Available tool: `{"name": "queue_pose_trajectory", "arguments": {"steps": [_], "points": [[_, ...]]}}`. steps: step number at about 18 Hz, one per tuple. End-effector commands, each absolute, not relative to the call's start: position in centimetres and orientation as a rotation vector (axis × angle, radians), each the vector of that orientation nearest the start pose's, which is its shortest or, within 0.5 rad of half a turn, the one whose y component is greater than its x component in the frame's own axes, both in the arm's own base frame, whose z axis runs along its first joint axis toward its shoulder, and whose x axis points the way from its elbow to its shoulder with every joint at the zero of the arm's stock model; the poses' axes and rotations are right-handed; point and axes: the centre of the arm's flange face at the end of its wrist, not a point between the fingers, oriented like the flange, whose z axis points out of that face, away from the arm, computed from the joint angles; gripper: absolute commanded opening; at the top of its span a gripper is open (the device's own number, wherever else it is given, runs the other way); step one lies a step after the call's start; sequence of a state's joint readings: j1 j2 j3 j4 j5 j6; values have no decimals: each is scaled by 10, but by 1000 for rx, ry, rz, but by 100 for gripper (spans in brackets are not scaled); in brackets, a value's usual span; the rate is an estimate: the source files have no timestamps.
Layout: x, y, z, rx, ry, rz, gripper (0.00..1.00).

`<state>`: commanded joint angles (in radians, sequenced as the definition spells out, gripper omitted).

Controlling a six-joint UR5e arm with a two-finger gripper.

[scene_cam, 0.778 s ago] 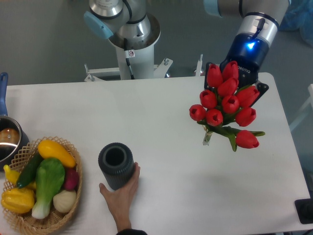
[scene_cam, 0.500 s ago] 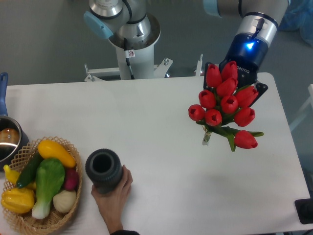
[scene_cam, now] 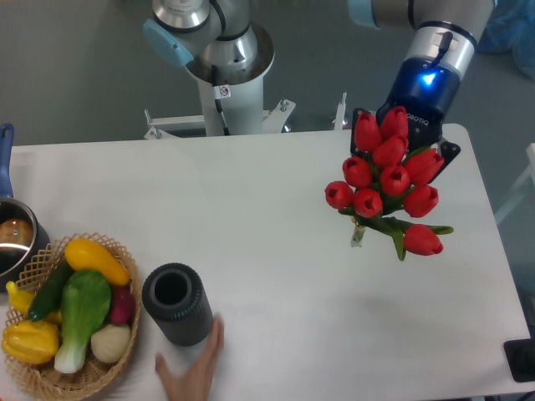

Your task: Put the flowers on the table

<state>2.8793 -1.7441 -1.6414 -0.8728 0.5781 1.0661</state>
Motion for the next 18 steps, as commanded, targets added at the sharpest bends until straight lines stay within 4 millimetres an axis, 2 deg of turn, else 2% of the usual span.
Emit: {"name": "queue_pose_trajectory", "arguments": {"steps": [4,8,11,18], "points": [[-504,356,460,-2217,16,103,51],[-504,356,439,-2380,-5,168,51],[-494,375,421,-2547,20,231,51],[-477,401,381,-2744,67,255,51]]}}
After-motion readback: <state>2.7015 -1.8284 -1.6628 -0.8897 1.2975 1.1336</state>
